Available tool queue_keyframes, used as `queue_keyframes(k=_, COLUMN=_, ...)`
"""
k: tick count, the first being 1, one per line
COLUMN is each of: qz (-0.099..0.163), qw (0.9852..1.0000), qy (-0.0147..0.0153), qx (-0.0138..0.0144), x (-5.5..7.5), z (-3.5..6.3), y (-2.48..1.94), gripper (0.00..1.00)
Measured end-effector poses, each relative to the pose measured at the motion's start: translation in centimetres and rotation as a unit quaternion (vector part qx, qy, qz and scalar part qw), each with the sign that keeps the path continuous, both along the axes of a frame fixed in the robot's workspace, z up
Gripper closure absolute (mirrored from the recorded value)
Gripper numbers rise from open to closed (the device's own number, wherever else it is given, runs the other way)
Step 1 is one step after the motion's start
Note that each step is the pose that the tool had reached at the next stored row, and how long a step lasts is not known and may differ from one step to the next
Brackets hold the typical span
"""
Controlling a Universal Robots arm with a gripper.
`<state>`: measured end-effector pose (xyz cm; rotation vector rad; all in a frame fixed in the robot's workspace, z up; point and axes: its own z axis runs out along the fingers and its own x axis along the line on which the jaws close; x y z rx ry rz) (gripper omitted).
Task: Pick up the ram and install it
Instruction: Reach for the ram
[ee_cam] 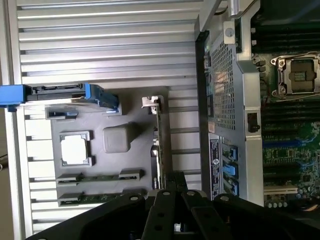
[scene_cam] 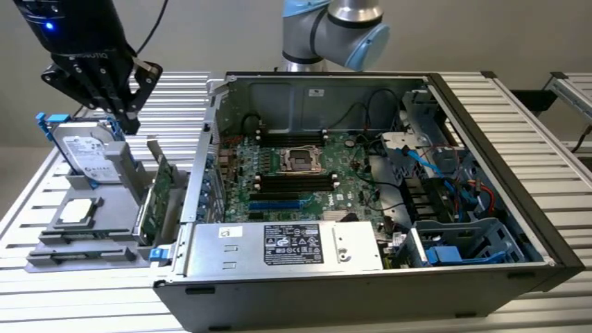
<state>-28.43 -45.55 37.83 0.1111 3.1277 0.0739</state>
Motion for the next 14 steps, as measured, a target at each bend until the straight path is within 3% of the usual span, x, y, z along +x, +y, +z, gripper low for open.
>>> queue_keyframes(k=4, qz=0.0, qw=1.0, qy=0.0026, qx=0.0, x=-1.1, z=-0.29, y=-0.52, gripper=0.89)
queue_keyframes(k=14, qz=0.0, qw=0.9999, qy=0.015, qx=-0.0011, x=-3.7, z=-1.24, y=-1.38, gripper=0.89)
